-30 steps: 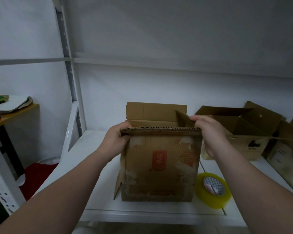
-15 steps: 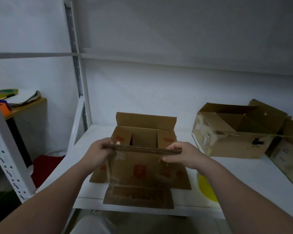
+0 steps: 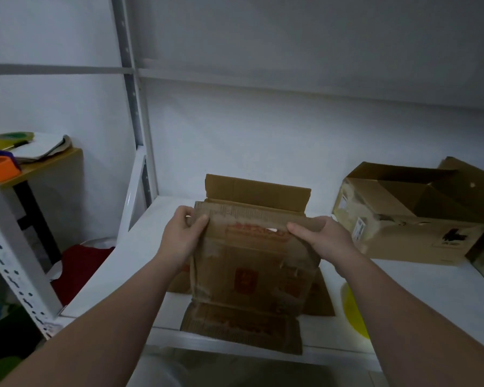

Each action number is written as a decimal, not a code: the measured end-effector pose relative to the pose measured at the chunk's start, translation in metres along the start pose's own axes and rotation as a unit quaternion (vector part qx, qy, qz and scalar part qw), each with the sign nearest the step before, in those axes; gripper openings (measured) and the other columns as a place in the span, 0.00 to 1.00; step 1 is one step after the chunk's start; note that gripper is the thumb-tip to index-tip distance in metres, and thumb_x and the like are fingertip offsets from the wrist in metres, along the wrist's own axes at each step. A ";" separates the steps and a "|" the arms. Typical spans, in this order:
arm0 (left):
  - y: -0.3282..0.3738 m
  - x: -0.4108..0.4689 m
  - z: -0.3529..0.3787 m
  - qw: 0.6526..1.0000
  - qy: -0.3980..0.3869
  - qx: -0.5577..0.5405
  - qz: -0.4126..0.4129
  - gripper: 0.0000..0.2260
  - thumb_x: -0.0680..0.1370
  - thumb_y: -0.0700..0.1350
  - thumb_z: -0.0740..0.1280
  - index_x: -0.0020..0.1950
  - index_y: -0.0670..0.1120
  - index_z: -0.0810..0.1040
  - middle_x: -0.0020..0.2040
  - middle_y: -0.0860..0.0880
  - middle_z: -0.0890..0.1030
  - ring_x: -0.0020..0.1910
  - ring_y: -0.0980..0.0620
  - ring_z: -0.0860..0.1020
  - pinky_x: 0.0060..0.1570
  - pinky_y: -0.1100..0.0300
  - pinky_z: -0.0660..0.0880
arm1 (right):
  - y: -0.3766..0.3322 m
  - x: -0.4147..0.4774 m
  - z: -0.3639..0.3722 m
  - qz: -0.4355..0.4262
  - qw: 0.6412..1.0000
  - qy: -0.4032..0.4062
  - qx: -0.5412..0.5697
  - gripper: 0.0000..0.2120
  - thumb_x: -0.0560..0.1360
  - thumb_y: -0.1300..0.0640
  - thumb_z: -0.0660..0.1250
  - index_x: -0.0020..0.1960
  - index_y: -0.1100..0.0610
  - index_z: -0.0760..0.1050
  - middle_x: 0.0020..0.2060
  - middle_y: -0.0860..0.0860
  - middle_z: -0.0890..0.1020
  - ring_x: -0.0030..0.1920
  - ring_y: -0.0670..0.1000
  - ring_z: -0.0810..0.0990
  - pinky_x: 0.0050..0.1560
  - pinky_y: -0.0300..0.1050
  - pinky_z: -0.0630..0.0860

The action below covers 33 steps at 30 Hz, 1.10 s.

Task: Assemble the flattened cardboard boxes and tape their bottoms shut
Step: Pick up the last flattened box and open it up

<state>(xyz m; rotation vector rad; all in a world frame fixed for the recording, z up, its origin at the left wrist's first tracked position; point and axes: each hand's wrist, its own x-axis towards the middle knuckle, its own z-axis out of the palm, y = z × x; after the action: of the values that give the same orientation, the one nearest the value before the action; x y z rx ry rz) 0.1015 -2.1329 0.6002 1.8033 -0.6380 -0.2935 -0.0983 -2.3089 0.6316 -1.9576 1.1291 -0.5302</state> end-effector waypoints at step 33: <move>0.044 0.020 0.053 0.888 0.021 0.418 0.189 0.38 0.77 0.45 0.65 0.78 0.51 0.43 0.79 0.48 0.45 0.77 0.42 0.45 0.72 0.37 0.49 | 0.039 0.016 0.037 -0.013 0.977 0.099 -0.187 0.27 0.78 0.39 0.56 0.71 0.55 0.62 0.64 0.52 0.72 0.59 0.55 0.75 0.51 0.50 0.73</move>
<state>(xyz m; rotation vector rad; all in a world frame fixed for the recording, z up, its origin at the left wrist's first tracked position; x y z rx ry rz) 0.0795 -2.1961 0.6261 2.4151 -1.1844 0.3508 -0.0852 -2.3172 0.5779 -2.2821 1.4105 -0.5678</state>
